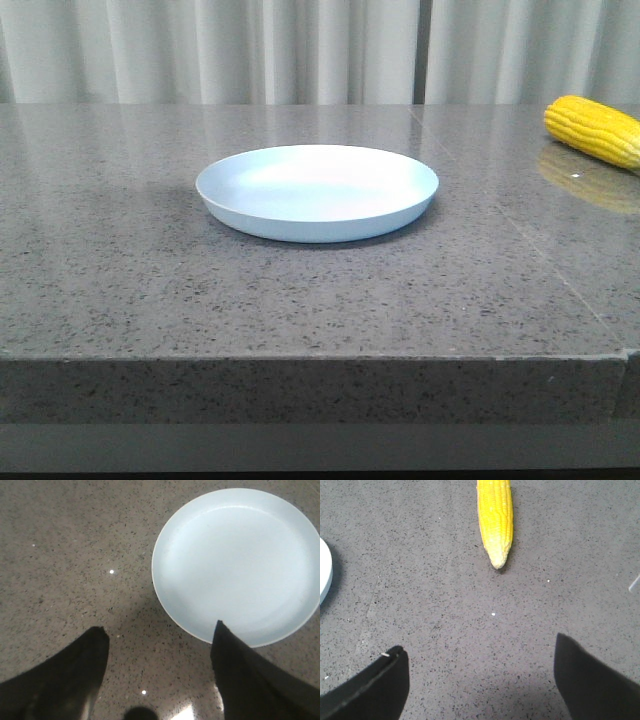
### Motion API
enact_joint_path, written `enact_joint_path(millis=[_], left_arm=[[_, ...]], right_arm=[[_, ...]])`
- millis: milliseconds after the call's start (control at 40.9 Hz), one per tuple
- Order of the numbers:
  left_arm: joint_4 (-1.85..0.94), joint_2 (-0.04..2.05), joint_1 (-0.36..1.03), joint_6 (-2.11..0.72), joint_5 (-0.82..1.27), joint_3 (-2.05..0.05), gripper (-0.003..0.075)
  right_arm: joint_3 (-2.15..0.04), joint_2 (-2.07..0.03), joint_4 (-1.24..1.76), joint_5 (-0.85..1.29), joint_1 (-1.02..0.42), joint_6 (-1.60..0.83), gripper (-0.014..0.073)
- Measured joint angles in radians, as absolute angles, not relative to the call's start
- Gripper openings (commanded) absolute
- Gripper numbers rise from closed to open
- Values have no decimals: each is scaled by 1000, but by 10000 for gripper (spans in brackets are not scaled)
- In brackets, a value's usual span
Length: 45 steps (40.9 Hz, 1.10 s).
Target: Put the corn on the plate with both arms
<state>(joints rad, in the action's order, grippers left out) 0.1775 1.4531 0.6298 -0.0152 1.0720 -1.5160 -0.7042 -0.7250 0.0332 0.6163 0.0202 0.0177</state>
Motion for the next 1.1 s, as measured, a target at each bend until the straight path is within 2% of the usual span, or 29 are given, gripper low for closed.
enact_joint_path(millis=[269, 636, 808, 1101], left_arm=[[246, 1165, 775, 91, 1018, -1315, 440], [155, 775, 789, 98, 865, -950, 440], [172, 687, 789, 98, 845, -850, 440], [176, 680, 789, 98, 847, -828, 440]], right_arm=[[-704, -725, 33, 616, 20, 18, 613], [-704, -725, 33, 616, 20, 18, 613], [-704, -725, 33, 616, 20, 18, 613], [-704, -725, 33, 616, 20, 18, 613]])
